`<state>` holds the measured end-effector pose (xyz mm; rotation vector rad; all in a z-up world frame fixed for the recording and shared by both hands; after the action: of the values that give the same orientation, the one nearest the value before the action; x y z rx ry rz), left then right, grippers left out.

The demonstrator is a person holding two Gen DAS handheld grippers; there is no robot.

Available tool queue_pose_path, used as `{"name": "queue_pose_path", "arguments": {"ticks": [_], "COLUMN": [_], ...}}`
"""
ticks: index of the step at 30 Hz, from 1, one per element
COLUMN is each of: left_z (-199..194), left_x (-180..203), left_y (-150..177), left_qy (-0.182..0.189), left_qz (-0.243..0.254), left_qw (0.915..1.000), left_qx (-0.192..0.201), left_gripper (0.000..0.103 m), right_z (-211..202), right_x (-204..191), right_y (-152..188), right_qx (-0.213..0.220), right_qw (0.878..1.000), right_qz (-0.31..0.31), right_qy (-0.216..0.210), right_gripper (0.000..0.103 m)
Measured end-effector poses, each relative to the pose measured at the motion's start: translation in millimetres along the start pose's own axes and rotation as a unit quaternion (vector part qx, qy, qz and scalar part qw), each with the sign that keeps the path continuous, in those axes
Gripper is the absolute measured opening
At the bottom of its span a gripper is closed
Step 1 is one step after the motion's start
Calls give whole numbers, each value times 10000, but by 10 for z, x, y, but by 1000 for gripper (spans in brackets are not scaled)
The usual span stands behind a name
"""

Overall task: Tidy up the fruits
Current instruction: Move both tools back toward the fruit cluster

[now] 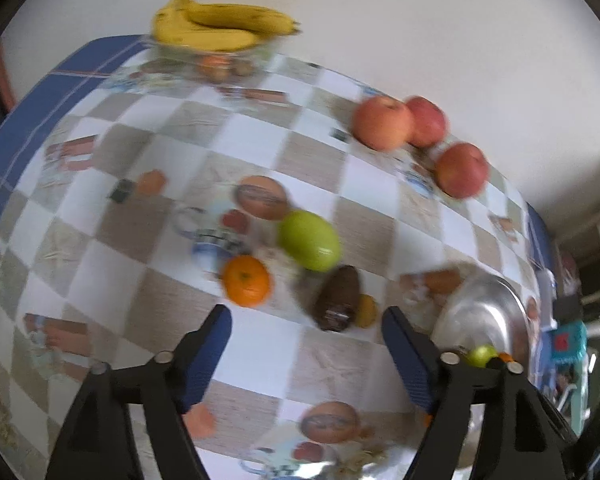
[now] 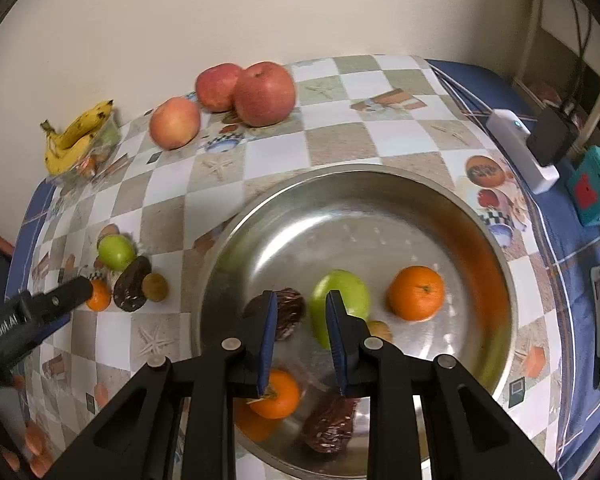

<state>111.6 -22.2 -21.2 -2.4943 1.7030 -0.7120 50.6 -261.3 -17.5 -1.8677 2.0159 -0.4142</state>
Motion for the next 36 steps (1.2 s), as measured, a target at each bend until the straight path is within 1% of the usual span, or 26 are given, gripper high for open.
{"name": "queue_pose_path", "arguments": {"ticks": [1, 2, 3, 7, 9, 10, 11, 12, 14, 15, 19, 23, 27, 31, 33, 35, 36], "left_z": [3, 2, 4, 18, 16, 16, 8, 2, -14, -18, -37, -33, -37, -60, -75, -68, -66], "left_x": [-33, -101, -148, -275, -297, -295, -296, -293, -289, -291, -292, -281, -268, -263, -266, -285, -303], "left_y": [-20, -53, -72, -113, -117, -123, -127, -132, -143, -151, -170, -189, -206, -238, -268, -304, -323], "left_qy": [-49, -107, -128, -181, -268, -299, -308, -303, -273, -269, -306, -385, -333, -218, -150, -90, 3], "left_qz": [-71, -212, -307, -579, -594, -582, -560, -553, -538, -531, -447, -327, -197, -115, -94, -132, -181], "left_qw": [10000, 9997, 9994, 9981, 9978, 9978, 9978, 9978, 9979, 9979, 9979, 9978, 9980, 9977, 9974, 9977, 9979], "left_qx": [26, 60, 70, 57, 116, 145, 182, 200, 245, 261, 364, 437, 503, 624, 703, 666, 622], "left_gripper": [88, 89, 89, 90, 93, 96, 97, 98, 99, 103, 103, 103, 103, 103, 103, 103, 103], "right_z": [2, 3, 3, 28, 45, 53, 59, 61, 69, 73, 82, 75, 69, 35, -10, -43, -52], "right_x": [-38, -66, -94, -135, -137, -135, -133, -132, -140, -147, -191, -254, -352, -464, -563, -659, -707], "right_y": [-6, -11, -15, -17, -12, -9, -8, -7, -8, -9, -9, -24, -54, -111, -160, -201, -219], "right_qx": [14, 27, 42, 20, 0, 6, 8, 10, 29, 45, 116, 297, 405, 572, 748, 890, 937], "right_qw": [10000, 9999, 9999, 9998, 9997, 9998, 9998, 9997, 9997, 9997, 9993, 9988, 9975, 9964, 9944, 9922, 9914], "right_qz": [-65, -111, -150, -210, -215, -206, -203, -203, -212, -220, -319, -399, -577, -578, -658, -765, -815], "right_qy": [-4, -17, -35, 21, 66, 79, 84, 92, 125, 131, 130, 45, 79, -254, -361, -413, -419], "right_gripper": [39, 54, 59, 61, 75, 79, 85, 89, 91, 92, 92, 92, 92, 92, 92, 92, 92]}}
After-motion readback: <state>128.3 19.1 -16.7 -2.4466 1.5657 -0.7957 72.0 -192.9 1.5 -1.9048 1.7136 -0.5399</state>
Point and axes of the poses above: each gripper's, at about its wrist camera, not at the fingertips, and z roughly the way its jaws point, x to its right, y to its underside, the point moved 3 cm from there along z, roughly the way its jaws point, and after that the axes turned 15 degrees about -z, right-handed, at the moved point
